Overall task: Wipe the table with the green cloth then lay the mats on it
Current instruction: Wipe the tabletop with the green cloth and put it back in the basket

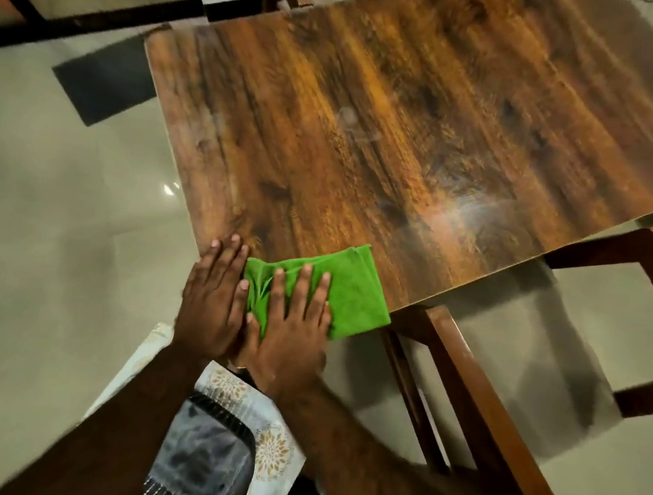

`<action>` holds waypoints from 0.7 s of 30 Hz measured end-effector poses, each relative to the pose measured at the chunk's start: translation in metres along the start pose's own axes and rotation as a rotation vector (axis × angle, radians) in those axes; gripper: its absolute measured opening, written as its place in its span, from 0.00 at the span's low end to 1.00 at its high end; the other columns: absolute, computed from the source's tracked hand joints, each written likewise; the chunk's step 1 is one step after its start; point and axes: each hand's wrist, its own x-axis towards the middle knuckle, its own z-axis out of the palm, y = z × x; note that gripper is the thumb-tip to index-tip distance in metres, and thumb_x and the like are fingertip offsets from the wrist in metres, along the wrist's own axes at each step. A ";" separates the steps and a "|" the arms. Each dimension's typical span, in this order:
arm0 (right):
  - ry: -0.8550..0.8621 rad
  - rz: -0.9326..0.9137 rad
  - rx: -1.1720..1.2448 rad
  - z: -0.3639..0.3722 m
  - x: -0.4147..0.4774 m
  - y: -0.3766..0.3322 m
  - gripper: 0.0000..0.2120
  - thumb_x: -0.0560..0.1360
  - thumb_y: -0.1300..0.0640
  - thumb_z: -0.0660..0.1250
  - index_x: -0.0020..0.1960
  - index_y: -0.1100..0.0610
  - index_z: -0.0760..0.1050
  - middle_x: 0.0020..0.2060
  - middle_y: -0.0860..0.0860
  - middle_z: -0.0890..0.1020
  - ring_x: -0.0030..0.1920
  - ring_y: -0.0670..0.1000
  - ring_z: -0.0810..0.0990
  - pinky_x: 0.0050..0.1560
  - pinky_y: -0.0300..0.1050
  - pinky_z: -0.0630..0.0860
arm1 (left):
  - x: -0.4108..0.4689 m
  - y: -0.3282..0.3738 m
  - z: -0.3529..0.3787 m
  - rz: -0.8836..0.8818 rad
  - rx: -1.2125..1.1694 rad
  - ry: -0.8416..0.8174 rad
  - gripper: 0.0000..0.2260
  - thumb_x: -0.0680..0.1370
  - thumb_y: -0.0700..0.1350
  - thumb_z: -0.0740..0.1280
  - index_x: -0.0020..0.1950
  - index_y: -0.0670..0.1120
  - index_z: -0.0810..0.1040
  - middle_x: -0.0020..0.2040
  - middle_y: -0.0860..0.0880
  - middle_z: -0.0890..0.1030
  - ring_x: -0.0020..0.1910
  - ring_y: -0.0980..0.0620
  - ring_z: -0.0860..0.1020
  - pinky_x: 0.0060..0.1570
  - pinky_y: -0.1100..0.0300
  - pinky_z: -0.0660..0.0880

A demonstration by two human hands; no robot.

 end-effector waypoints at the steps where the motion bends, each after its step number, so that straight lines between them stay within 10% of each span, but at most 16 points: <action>1: -0.030 -0.031 0.014 0.003 -0.008 -0.012 0.40 0.84 0.37 0.56 0.90 0.53 0.50 0.89 0.61 0.42 0.88 0.68 0.36 0.84 0.68 0.54 | 0.001 -0.002 -0.001 -0.009 -0.040 -0.004 0.26 0.90 0.52 0.51 0.87 0.44 0.66 0.88 0.47 0.62 0.89 0.46 0.55 0.83 0.36 0.60; 8: -0.182 -0.220 0.385 -0.002 -0.039 -0.038 0.30 0.84 0.46 0.51 0.82 0.57 0.69 0.87 0.56 0.65 0.89 0.59 0.51 0.85 0.58 0.61 | 0.011 0.004 -0.032 -0.356 -0.705 -0.197 0.34 0.85 0.71 0.46 0.85 0.55 0.68 0.86 0.59 0.64 0.87 0.60 0.55 0.88 0.45 0.50; 11: -0.230 -0.003 0.900 -0.045 -0.047 -0.042 0.21 0.87 0.45 0.58 0.69 0.56 0.80 0.66 0.56 0.86 0.70 0.58 0.82 0.71 0.54 0.76 | 0.002 0.029 -0.078 -0.524 -1.126 -0.179 0.35 0.85 0.69 0.52 0.82 0.48 0.74 0.80 0.51 0.77 0.81 0.57 0.72 0.83 0.51 0.65; 14: -0.318 0.270 1.394 -0.113 -0.055 -0.038 0.12 0.88 0.46 0.66 0.66 0.49 0.83 0.58 0.53 0.90 0.61 0.54 0.88 0.68 0.62 0.82 | -0.033 0.060 -0.115 -0.638 -1.317 -0.253 0.41 0.75 0.78 0.65 0.72 0.47 0.83 0.68 0.43 0.86 0.67 0.45 0.84 0.65 0.51 0.81; 18: -0.426 0.374 1.864 -0.188 -0.074 -0.016 0.21 0.83 0.55 0.68 0.74 0.59 0.79 0.67 0.63 0.85 0.63 0.63 0.87 0.63 0.64 0.85 | -0.095 0.098 -0.148 -0.631 -1.312 -0.339 0.38 0.64 0.75 0.81 0.57 0.43 0.88 0.51 0.47 0.90 0.50 0.50 0.89 0.50 0.56 0.84; 21: -0.459 0.293 1.739 -0.226 -0.092 0.011 0.25 0.83 0.55 0.71 0.78 0.60 0.75 0.71 0.65 0.82 0.69 0.65 0.83 0.69 0.69 0.81 | -0.138 0.139 -0.165 -0.626 -1.415 -0.309 0.15 0.72 0.50 0.85 0.54 0.46 0.90 0.52 0.47 0.90 0.50 0.51 0.89 0.47 0.59 0.85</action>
